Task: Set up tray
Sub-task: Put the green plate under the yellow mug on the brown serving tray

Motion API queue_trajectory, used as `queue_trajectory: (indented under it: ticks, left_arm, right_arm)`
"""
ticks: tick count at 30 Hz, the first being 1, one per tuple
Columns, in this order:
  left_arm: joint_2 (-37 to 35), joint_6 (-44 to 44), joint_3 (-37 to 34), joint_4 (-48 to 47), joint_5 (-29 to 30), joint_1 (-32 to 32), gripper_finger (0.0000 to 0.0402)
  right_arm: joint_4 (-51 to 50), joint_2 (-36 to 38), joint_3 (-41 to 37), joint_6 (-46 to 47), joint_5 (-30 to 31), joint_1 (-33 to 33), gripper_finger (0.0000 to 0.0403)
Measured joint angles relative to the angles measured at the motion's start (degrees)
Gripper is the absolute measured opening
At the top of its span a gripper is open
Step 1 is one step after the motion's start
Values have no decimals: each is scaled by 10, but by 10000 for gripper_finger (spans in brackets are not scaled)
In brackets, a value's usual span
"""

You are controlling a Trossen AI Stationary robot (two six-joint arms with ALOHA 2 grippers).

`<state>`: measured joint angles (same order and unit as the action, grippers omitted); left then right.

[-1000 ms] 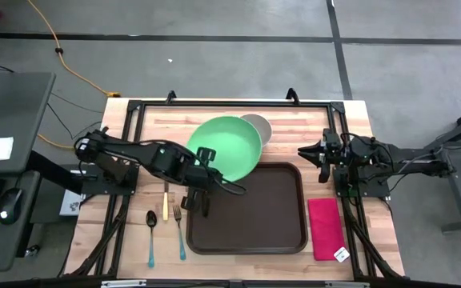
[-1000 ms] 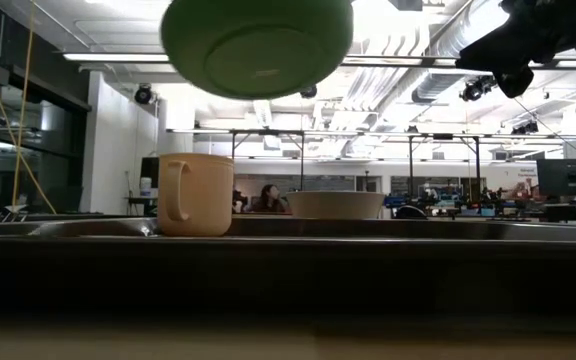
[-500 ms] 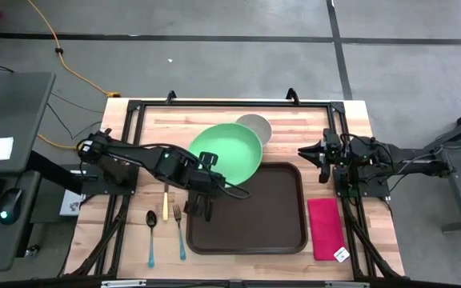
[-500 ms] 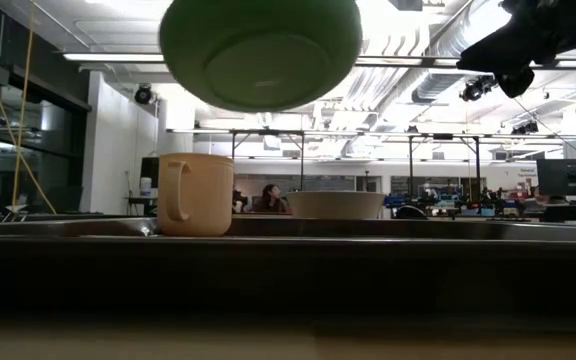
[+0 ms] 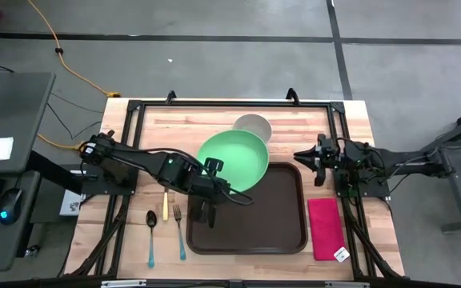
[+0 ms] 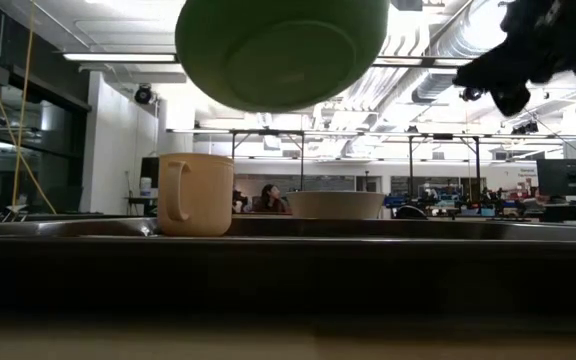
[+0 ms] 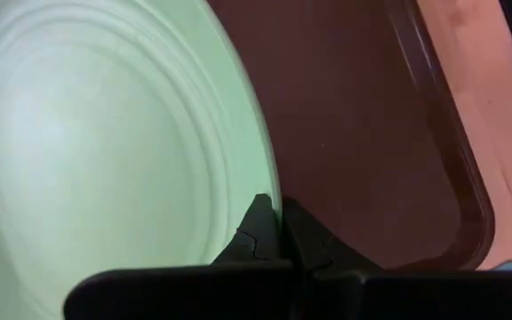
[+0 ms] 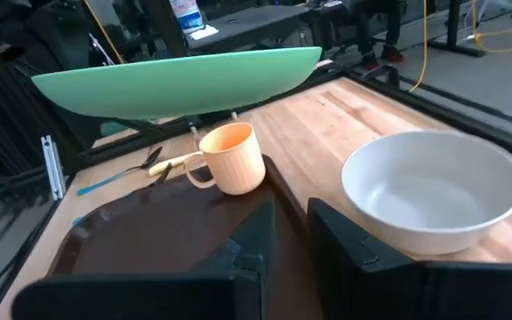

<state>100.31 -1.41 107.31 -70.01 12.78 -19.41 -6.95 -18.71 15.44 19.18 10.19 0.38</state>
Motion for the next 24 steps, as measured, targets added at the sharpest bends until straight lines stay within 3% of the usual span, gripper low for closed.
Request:
queue_trajectory:
  ticks: [10, 20, 24]
  left_arm:
    - [33, -9, 19, 14, -18, -1, 12]
    - [167, -59, 220, -92, -17, -1, 12]
    - [197, -52, 264, -117, -17, -2, 12]
  right_arm:
    - [101, 8, -84, 31, -21, 0, 53]
    - [120, 35, -108, 29, -33, 0, 49]
    - [120, 45, -107, 22, -41, 0, 53]
